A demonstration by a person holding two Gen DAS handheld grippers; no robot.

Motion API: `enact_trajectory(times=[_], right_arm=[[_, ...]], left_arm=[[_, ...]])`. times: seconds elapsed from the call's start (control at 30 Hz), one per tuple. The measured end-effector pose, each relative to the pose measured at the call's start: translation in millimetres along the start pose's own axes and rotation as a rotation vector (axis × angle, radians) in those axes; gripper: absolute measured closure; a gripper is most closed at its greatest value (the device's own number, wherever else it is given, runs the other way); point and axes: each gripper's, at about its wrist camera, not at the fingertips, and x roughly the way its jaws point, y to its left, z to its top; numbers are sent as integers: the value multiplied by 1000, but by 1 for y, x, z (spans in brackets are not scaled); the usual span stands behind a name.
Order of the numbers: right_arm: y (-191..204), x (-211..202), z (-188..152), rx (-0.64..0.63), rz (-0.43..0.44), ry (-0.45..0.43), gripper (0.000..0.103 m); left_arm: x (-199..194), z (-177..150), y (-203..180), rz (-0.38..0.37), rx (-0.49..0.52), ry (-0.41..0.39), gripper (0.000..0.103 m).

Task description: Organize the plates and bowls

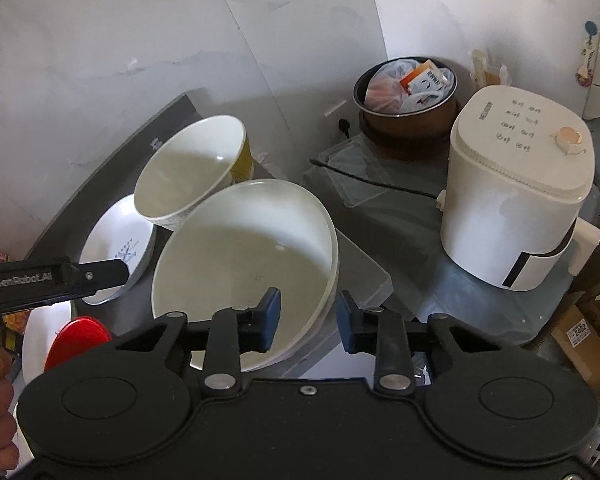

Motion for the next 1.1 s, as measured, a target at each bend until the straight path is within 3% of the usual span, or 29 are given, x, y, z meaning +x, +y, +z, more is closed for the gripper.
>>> enact_trajectory(times=[0.13,0.4,0.57,1.1], right_arm=[[-3,6,2,-8,5,15,77],[-4,19,6,-48,-10,41,87],[-2,20,7,-75,-20,34,88],[35,-23,3,-116,1,-87,89]], left_arm=[[15,0,-5,-20,-28,35,70],[40,-2,-9,-19,-44,79,81],[53,-3,-7,-36,-65,110,98],[-7,4,12,-71,-59,5,98]])
